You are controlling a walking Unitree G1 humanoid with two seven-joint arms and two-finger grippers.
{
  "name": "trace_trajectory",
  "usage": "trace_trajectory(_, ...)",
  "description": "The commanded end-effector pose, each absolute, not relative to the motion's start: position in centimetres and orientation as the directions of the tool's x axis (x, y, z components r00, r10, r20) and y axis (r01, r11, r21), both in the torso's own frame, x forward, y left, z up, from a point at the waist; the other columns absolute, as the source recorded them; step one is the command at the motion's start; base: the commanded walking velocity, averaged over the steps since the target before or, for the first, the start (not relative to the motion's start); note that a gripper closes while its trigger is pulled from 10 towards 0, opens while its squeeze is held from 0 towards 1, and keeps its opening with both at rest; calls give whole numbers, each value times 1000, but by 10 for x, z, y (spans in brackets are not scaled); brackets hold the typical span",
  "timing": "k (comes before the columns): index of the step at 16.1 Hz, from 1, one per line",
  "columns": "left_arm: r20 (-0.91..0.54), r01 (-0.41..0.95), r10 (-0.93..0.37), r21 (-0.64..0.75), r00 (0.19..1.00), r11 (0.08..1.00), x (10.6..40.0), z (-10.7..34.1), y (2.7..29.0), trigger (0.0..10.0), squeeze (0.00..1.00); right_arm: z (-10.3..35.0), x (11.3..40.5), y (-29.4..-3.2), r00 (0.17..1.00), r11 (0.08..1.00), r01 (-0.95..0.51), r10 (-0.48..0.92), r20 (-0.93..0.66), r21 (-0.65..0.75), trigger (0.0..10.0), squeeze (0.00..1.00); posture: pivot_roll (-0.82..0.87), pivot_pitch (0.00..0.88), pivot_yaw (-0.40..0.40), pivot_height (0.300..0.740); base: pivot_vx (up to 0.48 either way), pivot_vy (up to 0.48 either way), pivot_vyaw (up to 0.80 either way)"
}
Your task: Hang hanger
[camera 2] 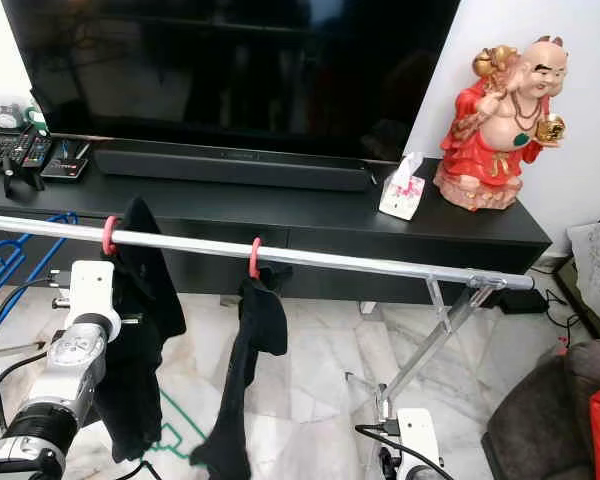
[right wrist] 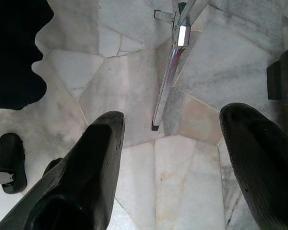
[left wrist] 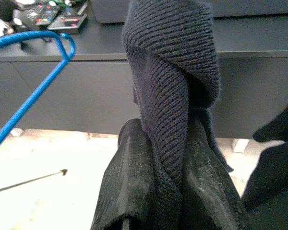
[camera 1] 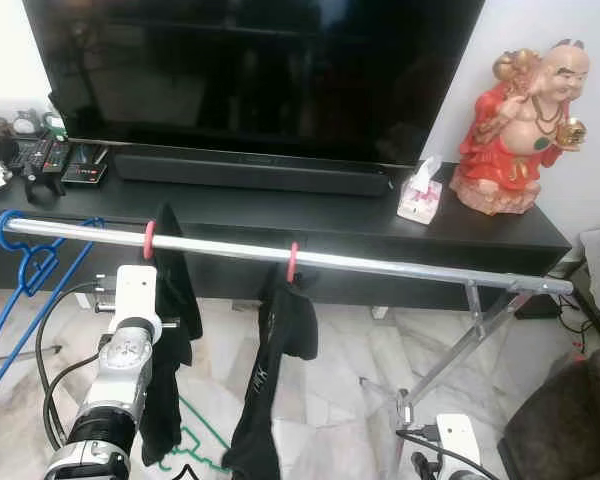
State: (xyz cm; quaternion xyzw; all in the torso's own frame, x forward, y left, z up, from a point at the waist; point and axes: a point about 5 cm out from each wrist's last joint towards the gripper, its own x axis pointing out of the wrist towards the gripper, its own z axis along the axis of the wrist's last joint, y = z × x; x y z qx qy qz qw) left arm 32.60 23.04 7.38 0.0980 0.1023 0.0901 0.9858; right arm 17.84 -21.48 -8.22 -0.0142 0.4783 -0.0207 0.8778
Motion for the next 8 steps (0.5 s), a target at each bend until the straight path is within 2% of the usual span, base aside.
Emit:
trace_trajectory(1, -241, -96, 147, 209, 959, 973, 324, 65, 223, 10000, 0, -81, 179, -218, 541, 998, 32, -62, -839, -53, 10000, 0, 63, 0, -125, 740, 0, 0, 0)
trace_trajectory(2, -254, -74, 128, 212, 959, 974, 322, 62, 222, 10000, 0, -82, 178, -218, 540, 998, 33, -61, -839, -51, 10000, 0, 63, 0, -125, 740, 0, 0, 0)
trace_trajectory(4, -317, 63, 11, 222, 948, 973, 309, 52, 219, 10000, 0, -82, 178, -215, 539, 998, 37, -57, -841, -44, 10000, 0, 64, 0, -108, 740, 0, 0, 0)
trace_trajectory(7, -344, 119, -36, 224, 938, 967, 301, 49, 221, 10000, 0, -83, 177, -215, 537, 998, 39, -58, -841, -44, 10000, 0, 65, 0, -104, 740, 0, 0, 0)
trace_trajectory(8, -399, 237, -128, 235, 908, 943, 281, 42, 228, 10000, 0, -83, 177, -214, 536, 998, 41, -58, -842, -43, 10000, 0, 69, 0, -96, 740, 0, 0, 0)
